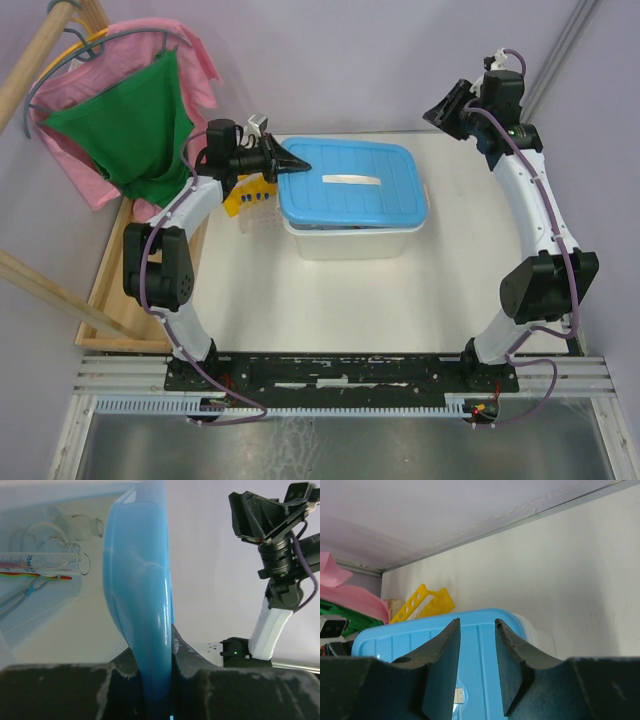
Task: Organize the chemistry lab equipment
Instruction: Adjust the storage box lid on the storage box.
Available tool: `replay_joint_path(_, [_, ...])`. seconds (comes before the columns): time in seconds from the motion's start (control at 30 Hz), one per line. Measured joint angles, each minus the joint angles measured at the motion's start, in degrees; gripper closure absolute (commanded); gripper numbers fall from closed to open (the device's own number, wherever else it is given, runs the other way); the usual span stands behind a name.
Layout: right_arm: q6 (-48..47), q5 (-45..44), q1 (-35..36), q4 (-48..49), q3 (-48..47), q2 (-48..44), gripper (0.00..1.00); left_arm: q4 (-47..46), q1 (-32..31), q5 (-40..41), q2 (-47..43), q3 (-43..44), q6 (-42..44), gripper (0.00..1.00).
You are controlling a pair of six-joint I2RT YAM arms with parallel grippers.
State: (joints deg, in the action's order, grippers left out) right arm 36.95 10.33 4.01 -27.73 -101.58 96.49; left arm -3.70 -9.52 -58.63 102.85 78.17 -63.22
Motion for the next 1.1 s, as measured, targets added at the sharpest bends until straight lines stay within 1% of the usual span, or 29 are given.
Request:
replay_joint_path(0.2, [-1.42, 4.87, 0.46, -3.21, -3.76, 0.61, 0.58, 6.97, -0.22, 0.13, 0.00, 2.38, 6.82, 0.97])
replay_joint_path(0.4, [-2.80, 8.04, 1.44, -5.25, -4.37, 0.72, 0.59, 9.64, -0.33, 0.59, 0.00, 2.40, 8.90, 0.97])
replay_joint_path(0.57, [-3.43, 10.25, 2.01, -6.75, -4.37, 0.76, 0.59, 10.27, -0.37, 1.42, 0.02, 2.40, 9.31, 0.97])
replay_joint_path(0.73, [-3.87, 11.63, 2.40, -7.06, -4.26, 0.76, 0.60, 9.03, -0.50, 2.34, 0.02, 2.34, 9.25, 0.97])
replay_joint_path(1.1, [-4.98, 13.18, 2.64, -7.72, -4.13, 0.76, 0.61, 7.87, -0.63, 3.76, 0.02, 2.05, 9.22, 0.97])
